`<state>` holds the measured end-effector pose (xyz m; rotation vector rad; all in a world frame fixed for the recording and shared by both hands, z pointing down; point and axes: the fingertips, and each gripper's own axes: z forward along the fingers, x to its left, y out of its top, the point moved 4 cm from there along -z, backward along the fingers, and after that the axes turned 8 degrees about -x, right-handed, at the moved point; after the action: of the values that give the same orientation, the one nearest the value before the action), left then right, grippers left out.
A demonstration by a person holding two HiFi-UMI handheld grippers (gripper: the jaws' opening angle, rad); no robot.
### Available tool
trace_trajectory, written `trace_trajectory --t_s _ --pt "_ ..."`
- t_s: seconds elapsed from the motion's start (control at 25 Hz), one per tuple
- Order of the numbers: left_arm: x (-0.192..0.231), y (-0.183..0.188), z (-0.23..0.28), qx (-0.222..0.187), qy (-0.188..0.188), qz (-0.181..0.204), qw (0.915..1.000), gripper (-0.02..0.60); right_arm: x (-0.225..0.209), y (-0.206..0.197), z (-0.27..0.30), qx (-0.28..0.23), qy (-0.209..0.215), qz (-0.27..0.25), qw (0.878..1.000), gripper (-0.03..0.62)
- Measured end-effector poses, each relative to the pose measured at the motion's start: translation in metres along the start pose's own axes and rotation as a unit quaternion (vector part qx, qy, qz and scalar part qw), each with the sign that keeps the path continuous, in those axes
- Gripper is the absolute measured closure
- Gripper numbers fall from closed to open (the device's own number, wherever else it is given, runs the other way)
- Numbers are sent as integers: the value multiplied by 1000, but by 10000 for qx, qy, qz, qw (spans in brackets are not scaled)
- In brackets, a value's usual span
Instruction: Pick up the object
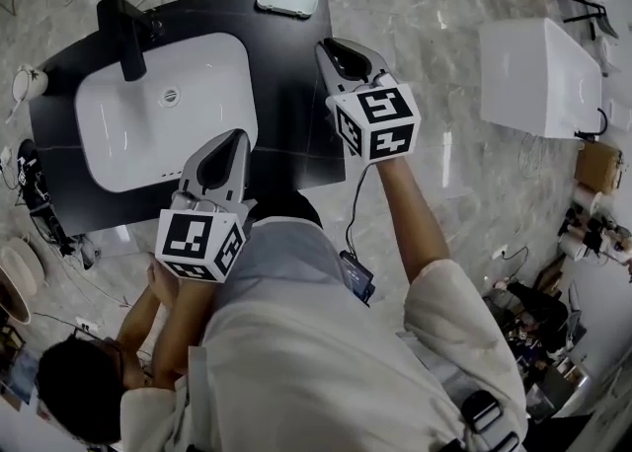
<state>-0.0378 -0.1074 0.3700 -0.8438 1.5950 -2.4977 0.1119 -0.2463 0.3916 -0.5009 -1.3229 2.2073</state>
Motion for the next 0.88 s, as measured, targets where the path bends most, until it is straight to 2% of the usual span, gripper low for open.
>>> trace_trajectory --t_s 0.36,0.68,0.88 --pt "29 7 7 362 -380 25 9986 580 -1 0 54 384 5 -236 9990 533" --pt "54 6 8 502 -391 -118 9979 580 -8 -15 97 898 21 -590 9942 519" --pt "66 3 8 544 -318 -182 9978 580 -12 -29 123 1278 133 -1015 9865 516"
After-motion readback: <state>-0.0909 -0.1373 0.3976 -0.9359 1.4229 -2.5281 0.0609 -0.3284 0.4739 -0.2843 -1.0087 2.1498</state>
